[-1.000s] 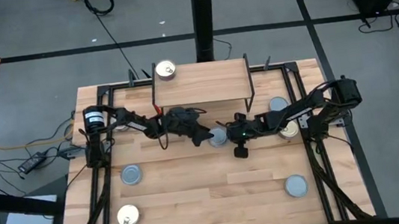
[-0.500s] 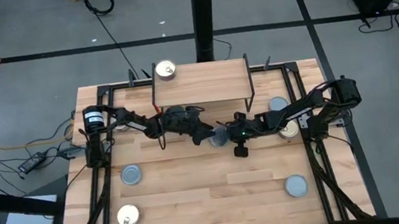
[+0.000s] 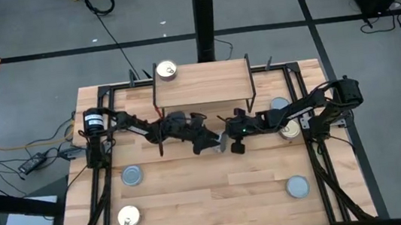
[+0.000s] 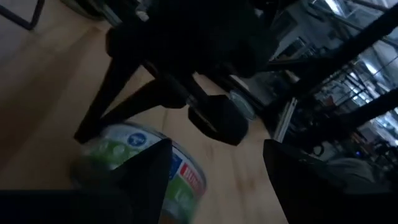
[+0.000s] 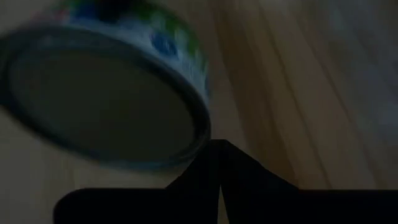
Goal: Stack canned seafood by type on shelf
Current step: Put the center green tuna can on the shelf
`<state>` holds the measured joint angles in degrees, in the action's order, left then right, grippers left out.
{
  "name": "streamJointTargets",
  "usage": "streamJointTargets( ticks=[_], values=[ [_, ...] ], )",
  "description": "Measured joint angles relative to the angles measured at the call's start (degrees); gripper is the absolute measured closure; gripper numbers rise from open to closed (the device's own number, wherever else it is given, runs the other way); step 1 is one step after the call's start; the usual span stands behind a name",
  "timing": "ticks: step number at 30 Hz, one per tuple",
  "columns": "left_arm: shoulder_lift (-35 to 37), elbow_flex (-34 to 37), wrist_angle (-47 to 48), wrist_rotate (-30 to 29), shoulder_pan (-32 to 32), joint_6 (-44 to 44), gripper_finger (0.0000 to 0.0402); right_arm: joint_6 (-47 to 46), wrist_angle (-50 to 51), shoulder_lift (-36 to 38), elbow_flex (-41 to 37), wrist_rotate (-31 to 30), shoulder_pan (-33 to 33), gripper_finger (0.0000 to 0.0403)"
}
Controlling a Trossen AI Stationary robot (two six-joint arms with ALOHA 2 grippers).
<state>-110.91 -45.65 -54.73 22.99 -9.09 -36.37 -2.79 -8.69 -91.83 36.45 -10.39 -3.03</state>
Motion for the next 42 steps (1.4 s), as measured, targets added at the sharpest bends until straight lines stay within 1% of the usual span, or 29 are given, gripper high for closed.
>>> streamJointTargets(
  ticks=[3,18,22,25,27,30,33,35,37,39,40,42],
  values=[
    [-0.25,-0.13,1.25,-1.3,0.4,0.21,0.0138,0.0,-1.31,0.14,0.19,0.82,-0.14,0.0384],
    [-0.26,-0.13,0.92,-1.57,0.62,3.13,0.0138,0.0,-0.09,0.23,0.07,1.0,-0.2,0.0376],
    [-0.22,-0.13,1.99,1.04,0.61,3.16,0.0138,-0.69,8.48,3.19,0.94,1.16,-0.05,0.0368],
    [-0.2,-0.13,4.84,2.51,0.88,3.17,0.0147,-2.94,15.15,6.25,1.96,3.64,1.87,0.0354],
    [-0.2,-0.13,6.42,2.68,1.21,3.15,0.0155,-4.99,17.66,7.99,2.05,5.38,4.2,0.034],
    [-0.2,-0.13,7.47,2.7,1.39,2.73,0.017,-8.58,20.3,10.83,2.05,5.76,8.1,0.0323],
    [-0.18,-0.15,7.98,2.45,1.37,-0.29,0.0181,-10.94,22.89,13.43,2.05,5.59,12.41,0.0322],
    [-0.15,-0.93,11.31,2.42,1.26,-1.6,0.0183,-12.02,23.45,14.56,2.08,5.7,15.19,0.0333],
    [-0.15,-2.8,17.28,2.28,1.23,-1.52,0.018,-12.7,23.69,14.26,2.1,5.81,17.28,0.0355],
    [-0.15,-5.43,24.5,1.84,1.26,-1.16,0.0174,-13.47,23.75,12.45,2.1,5.75,18.6,0.0384],
    [-0.15,-6.81,27.6,1.36,1.26,-0.33,0.0169,-13.52,23.84,11.24,2.1,5.73,19.0,0.0391],
    [-0.15,-9.38,32.15,0.05,1.26,1.89,0.0158,-13.31,23.83,8.84,2.1,5.55,19.46,0.0392]
  ],
)
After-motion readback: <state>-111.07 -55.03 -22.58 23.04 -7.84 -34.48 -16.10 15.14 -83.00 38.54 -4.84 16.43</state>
